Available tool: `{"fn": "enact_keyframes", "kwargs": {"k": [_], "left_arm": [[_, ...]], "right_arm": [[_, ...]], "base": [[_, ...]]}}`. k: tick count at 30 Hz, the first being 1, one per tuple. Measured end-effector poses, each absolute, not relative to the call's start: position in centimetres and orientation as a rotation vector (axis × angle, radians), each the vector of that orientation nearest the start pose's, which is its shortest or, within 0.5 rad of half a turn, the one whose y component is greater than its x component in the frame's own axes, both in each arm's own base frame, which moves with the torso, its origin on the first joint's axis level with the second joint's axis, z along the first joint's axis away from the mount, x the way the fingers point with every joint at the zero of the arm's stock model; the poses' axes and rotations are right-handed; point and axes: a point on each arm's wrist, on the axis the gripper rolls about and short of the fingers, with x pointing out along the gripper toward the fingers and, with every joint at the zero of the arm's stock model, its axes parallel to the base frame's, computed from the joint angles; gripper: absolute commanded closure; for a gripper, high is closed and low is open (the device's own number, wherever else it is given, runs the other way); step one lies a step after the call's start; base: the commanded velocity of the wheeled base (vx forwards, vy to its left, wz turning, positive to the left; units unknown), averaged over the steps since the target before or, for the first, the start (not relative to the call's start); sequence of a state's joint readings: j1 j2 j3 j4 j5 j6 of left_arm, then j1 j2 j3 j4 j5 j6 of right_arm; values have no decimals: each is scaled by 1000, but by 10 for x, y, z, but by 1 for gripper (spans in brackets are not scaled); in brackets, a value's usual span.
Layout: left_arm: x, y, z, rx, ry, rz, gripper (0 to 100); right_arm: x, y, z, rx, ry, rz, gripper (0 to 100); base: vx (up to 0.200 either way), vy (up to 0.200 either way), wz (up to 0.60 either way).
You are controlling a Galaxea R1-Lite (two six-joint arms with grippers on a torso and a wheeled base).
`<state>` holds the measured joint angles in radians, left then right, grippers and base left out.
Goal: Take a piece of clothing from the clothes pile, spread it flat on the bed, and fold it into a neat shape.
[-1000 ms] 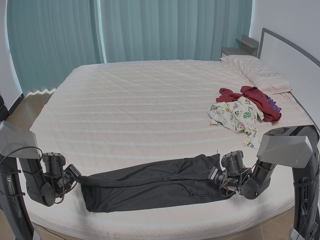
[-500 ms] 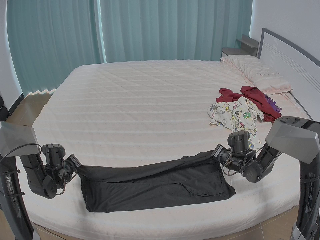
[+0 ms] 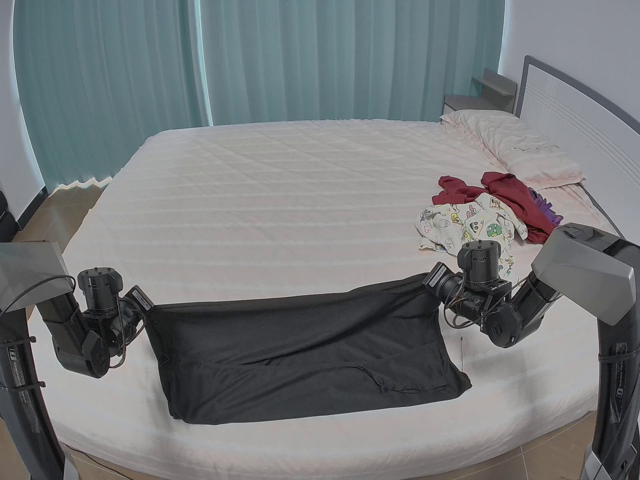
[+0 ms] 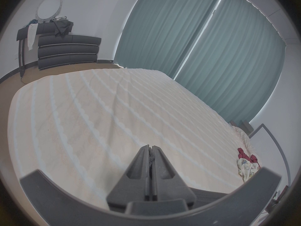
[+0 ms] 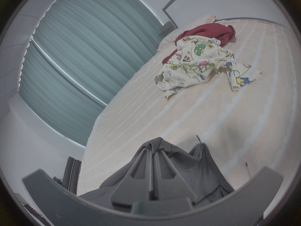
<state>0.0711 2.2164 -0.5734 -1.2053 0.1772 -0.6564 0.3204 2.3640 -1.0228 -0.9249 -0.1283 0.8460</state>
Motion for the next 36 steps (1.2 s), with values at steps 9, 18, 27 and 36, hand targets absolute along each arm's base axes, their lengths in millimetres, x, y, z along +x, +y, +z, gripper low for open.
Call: {"fn": "enact_keyframes", "kwargs": {"k": [9,18,27,36], "left_arm": [[335,32,11,-622,352,395,100],[322,30,-5,-593,431,408,100],[302,22,-23,-519,561,396,100],[289,14,-50,-433,694,383,100]], "right_arm": [[400,128,0,736,465,-2,100],[393,123,-16,719,502,-21,100],[383,118,-28,697,554,-47,100],[371,114,-43,633,620,-54,100]], "base": [[0,0,0],[0,0,0],[0,0,0],[0,0,0]]}}
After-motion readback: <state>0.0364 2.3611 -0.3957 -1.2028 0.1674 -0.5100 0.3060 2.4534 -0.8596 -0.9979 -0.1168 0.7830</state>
